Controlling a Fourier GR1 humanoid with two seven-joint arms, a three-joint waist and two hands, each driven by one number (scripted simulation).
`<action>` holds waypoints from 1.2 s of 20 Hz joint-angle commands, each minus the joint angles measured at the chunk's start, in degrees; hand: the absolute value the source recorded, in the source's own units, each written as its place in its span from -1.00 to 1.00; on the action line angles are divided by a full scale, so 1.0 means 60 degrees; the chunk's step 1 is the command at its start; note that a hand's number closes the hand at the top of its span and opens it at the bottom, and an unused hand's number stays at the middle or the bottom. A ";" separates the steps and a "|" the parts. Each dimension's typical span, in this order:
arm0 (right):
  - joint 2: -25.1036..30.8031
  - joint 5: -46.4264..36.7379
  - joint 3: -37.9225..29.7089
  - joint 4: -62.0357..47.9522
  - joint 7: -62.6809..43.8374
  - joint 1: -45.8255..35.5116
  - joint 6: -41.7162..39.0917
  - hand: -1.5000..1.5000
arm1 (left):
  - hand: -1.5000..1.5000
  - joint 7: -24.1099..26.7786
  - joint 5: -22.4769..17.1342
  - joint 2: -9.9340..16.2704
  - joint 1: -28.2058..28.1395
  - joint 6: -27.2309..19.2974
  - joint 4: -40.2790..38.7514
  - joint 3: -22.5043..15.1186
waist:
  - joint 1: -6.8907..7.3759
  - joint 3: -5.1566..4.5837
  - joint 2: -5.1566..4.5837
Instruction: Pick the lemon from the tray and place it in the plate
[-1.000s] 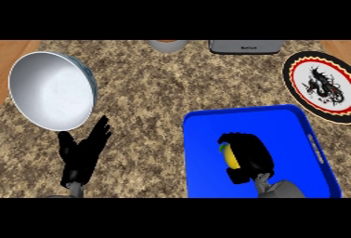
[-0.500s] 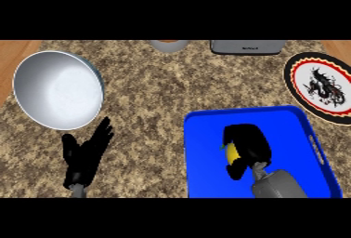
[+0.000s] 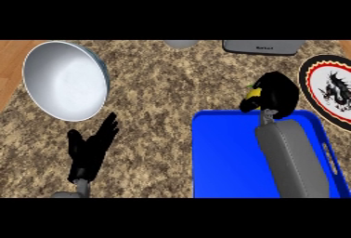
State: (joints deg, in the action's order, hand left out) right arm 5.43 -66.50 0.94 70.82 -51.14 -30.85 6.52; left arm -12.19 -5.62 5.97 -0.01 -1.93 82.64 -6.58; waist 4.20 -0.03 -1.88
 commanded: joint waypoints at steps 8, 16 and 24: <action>0.0537 -0.3398 -0.1782 -0.2144 -0.3181 -0.2993 0.3930 1.00 | 0.00 -0.0102 0.0064 -0.0114 0.0542 0.0153 -0.0190 -0.0203 | 0.0331 0.0011 -0.0132; 0.0396 -0.4603 -0.3300 -0.2852 -0.3318 -0.2946 0.6825 1.00 | 0.00 -0.0339 -0.0042 0.0004 0.0476 0.0049 0.0026 0.0033 | 0.0084 0.0037 0.0002; 0.0994 -0.6092 -0.4996 -0.4341 -0.3037 -0.2627 0.8674 1.00 | 0.00 -0.0282 -0.0120 0.0072 0.0347 0.0069 -0.0087 0.0220 | -0.0142 0.0020 0.0070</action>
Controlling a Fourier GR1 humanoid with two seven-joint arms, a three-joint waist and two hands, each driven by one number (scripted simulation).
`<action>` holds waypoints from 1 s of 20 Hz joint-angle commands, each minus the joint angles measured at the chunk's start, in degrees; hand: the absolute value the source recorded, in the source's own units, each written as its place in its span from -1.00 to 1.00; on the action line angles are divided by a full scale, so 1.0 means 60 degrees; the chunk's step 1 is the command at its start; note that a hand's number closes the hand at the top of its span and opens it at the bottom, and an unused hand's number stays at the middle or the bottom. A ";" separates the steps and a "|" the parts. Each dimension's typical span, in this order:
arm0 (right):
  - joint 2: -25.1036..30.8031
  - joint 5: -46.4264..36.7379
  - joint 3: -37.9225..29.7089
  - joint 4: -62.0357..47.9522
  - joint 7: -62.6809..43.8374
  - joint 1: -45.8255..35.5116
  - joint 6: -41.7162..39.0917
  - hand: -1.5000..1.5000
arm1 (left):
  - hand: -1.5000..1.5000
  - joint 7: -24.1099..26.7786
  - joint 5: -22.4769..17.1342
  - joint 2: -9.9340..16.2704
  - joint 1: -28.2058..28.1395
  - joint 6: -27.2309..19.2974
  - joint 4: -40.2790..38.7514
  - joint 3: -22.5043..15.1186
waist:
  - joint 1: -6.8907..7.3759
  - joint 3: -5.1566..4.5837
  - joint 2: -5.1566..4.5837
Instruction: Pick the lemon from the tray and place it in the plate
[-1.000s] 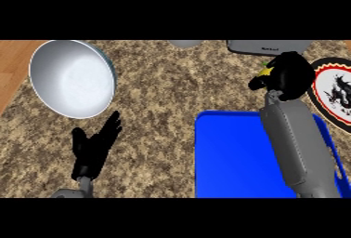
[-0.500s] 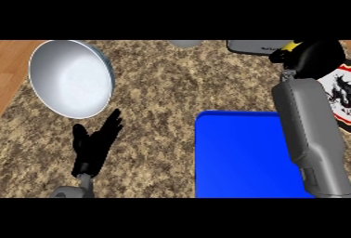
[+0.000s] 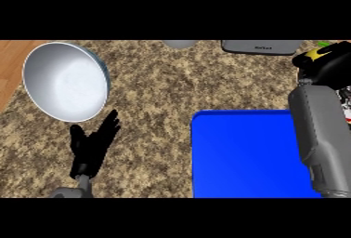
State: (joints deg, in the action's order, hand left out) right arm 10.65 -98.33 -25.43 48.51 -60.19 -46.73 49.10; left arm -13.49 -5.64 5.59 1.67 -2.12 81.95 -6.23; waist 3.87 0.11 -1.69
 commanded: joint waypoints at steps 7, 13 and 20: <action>0.1544 0.0102 -0.1798 -0.2234 -0.0255 0.0450 0.3210 1.00 | 0.00 0.0367 -0.0072 0.0117 -0.0182 0.0055 -0.0214 0.0304 | -0.0204 0.0013 0.0070; 0.2300 0.0716 -0.2250 -0.3614 0.0507 0.0438 0.4317 1.00 | 0.00 0.0283 -0.0056 0.0006 0.0011 0.0137 -0.0317 0.0195 | -0.0208 0.0020 0.0067; 0.3279 0.2897 -0.3002 -0.5241 0.1544 0.0023 0.1952 -1.00 | 0.00 0.0291 0.0082 -0.0031 -0.0228 0.0016 -0.0155 0.0108 | -0.0155 0.0049 0.0080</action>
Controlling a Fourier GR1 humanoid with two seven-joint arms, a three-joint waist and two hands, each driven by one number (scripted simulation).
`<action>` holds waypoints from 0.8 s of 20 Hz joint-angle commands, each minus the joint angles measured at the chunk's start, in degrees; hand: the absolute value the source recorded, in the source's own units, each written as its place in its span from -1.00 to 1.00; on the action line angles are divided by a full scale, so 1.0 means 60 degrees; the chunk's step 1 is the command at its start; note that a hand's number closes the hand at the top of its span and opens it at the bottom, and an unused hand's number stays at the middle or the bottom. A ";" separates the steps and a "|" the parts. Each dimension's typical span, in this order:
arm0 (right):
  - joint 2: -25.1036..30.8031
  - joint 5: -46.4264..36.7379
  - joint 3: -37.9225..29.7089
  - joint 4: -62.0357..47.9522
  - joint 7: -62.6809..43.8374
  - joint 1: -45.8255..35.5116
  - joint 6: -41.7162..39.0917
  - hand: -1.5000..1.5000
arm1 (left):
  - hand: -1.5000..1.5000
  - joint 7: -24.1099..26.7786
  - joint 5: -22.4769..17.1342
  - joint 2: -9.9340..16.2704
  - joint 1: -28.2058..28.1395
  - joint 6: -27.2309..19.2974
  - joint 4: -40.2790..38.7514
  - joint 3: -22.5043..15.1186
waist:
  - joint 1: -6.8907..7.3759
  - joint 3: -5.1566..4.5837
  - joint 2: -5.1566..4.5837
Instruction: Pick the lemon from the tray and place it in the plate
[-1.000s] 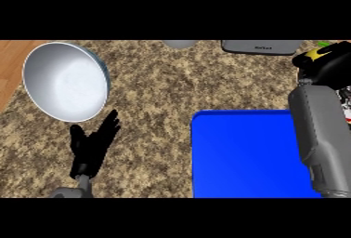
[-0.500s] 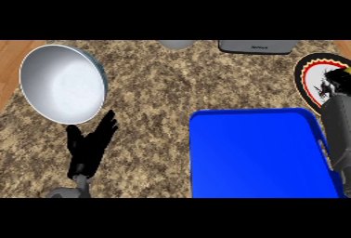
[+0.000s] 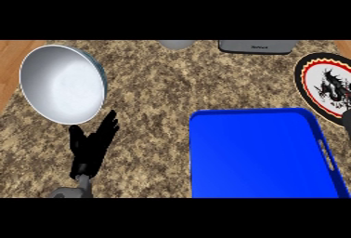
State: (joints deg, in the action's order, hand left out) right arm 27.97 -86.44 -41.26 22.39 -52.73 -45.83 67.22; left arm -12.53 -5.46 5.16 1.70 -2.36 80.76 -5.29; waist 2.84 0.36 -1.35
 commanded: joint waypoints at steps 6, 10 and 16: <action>0.0190 0.2775 -0.0878 -0.1036 0.2667 0.0023 -0.1183 -1.00 | 0.00 -0.0197 0.0004 0.0081 0.0045 -0.0094 0.0179 0.0113 | -0.0091 0.0069 0.0022; 0.0253 0.3931 -0.1162 -0.0412 0.4383 -0.0071 -0.1256 -1.00 | 0.00 -0.0085 -0.0138 0.0172 -0.0117 0.0110 0.0150 0.0189 | -0.0107 0.0077 0.0047; -0.0223 0.5856 -0.1597 0.1137 0.6473 0.0173 -0.0176 -1.00 | 0.00 -0.0123 -0.0221 0.0040 -0.0161 0.0078 0.0275 0.0172 | -0.0152 0.0073 0.0069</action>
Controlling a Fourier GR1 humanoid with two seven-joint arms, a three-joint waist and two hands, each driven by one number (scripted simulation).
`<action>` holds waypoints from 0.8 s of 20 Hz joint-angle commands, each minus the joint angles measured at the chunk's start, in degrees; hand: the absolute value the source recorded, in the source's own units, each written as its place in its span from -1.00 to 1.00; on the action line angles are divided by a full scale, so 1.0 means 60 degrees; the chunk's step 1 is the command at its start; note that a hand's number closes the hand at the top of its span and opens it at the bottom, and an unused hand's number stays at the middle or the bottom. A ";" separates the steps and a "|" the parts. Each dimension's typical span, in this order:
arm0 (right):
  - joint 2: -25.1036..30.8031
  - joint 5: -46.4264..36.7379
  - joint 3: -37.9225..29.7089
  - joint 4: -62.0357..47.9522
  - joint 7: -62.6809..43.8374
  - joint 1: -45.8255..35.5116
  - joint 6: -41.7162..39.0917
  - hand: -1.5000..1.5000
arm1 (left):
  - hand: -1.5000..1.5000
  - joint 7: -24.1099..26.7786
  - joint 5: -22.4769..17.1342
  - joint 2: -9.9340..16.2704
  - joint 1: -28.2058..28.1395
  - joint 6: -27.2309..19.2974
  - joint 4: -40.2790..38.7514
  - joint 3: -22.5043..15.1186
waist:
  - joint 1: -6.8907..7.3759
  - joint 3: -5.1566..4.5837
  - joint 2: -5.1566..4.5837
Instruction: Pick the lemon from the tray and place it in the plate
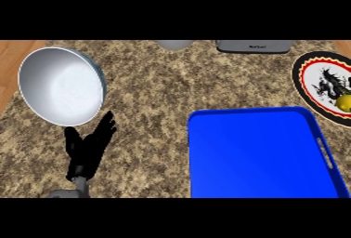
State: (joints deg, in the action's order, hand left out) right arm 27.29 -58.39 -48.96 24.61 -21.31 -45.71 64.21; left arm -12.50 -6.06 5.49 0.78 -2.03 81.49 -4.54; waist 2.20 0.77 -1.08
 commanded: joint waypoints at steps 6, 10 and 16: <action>-0.0770 0.4175 -0.0794 0.2242 0.3591 0.0908 -0.0637 -1.00 | 0.00 -0.0108 -0.0119 0.0120 -0.0052 0.0069 -0.0066 0.0202 | -0.0186 -0.0045 0.0071; -0.1267 0.6137 -0.1025 0.3293 0.5405 0.1936 -0.2657 -1.00 | 0.00 -0.0325 0.0218 -0.0076 -0.0476 -0.0244 0.0603 -0.0204 | -0.0312 -0.0071 0.0174; -0.2396 0.7240 -0.0596 0.3775 0.6614 0.2979 -0.3867 -1.00 | 0.00 0.0228 0.0158 0.0079 -0.0550 0.0065 0.0039 0.0076 | -0.0362 -0.0125 0.0186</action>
State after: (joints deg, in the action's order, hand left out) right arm 15.88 -18.76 -54.41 45.22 14.98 -31.17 45.41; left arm -12.26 -5.60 5.83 -1.66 -2.20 82.25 -3.98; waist 0.15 0.18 -0.08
